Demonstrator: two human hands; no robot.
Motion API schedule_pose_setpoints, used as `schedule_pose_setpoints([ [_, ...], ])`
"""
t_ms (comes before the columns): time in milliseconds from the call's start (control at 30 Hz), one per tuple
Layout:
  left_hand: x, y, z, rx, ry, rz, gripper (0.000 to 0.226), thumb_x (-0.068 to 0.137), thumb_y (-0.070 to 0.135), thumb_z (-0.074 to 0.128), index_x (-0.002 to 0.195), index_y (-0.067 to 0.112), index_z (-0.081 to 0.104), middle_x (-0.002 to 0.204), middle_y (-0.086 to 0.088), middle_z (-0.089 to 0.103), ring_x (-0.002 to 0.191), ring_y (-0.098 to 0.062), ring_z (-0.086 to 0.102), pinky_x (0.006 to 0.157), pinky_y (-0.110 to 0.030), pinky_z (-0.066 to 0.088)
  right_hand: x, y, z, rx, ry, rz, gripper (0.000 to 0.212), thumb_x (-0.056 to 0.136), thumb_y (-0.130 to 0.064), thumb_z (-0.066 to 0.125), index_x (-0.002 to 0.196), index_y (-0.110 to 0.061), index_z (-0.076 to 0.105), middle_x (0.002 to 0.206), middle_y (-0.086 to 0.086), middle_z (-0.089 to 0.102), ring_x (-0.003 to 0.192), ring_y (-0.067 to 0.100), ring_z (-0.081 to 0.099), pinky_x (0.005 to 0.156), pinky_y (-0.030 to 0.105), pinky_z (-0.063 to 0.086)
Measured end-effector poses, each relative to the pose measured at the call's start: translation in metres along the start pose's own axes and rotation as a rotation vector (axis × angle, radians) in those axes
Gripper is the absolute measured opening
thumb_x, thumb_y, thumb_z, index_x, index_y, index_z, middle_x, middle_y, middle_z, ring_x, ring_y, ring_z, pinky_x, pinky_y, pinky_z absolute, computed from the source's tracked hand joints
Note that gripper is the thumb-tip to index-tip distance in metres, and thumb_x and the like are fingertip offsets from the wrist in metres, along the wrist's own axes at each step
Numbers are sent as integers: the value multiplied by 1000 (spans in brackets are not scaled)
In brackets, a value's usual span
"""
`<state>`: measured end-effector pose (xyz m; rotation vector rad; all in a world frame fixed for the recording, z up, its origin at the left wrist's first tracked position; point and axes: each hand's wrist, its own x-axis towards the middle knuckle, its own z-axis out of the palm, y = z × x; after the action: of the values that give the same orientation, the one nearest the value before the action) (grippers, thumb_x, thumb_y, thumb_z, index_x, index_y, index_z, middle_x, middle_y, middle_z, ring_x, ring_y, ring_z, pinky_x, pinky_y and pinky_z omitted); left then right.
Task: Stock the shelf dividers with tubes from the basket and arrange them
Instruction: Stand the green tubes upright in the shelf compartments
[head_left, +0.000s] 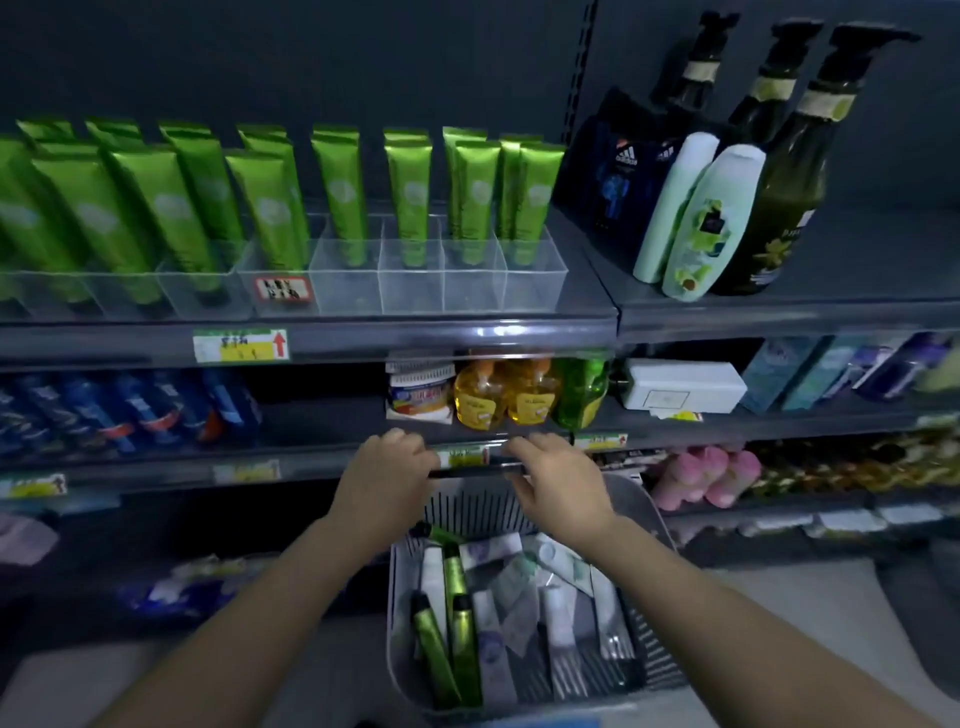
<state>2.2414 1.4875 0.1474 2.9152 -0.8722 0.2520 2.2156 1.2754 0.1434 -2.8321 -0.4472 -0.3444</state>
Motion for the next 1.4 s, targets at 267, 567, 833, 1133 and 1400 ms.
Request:
schedule_pose_setpoints([
  [267,-23,30,71,-45,-330,-10,3,73,19,70,75,18,68,79,-2,63,82,-26,60,67,-33,43,-51,18,65,85,-296,152,31,90,-21,53,120,-13,58,112,10,61,109,31,54,80,38,48],
  [567,-40,52,151,182,-856,19,30,88,5,51,116,6,61,122,-12,56,115,-29,48,93,-38,39,-79,18,144,37,-614,145,37,85,-14,59,121,-8,56,117,16,58,112,34,53,81,37,47],
  [833,-42,50,210,269,-1156,139,52,99,21,40,146,3,26,150,-15,28,138,-28,25,110,-44,22,-87,12,207,-162,-907,-304,56,93,-12,47,146,-8,31,159,11,13,146,26,11,115,48,18],
  [1133,-31,51,232,323,-1232,232,49,100,27,42,146,15,31,154,-8,21,142,-25,15,116,-42,15,-98,27,251,-245,-705,-314,37,59,-30,80,94,-20,74,102,4,67,98,25,60,90,41,51],
  [1400,-31,48,236,414,-1209,292,42,100,29,41,140,17,42,146,-8,37,135,-27,28,113,-41,16,-80,33,236,-259,-850,-492,26,89,-12,54,113,-12,63,116,9,60,112,30,49,89,40,43],
])
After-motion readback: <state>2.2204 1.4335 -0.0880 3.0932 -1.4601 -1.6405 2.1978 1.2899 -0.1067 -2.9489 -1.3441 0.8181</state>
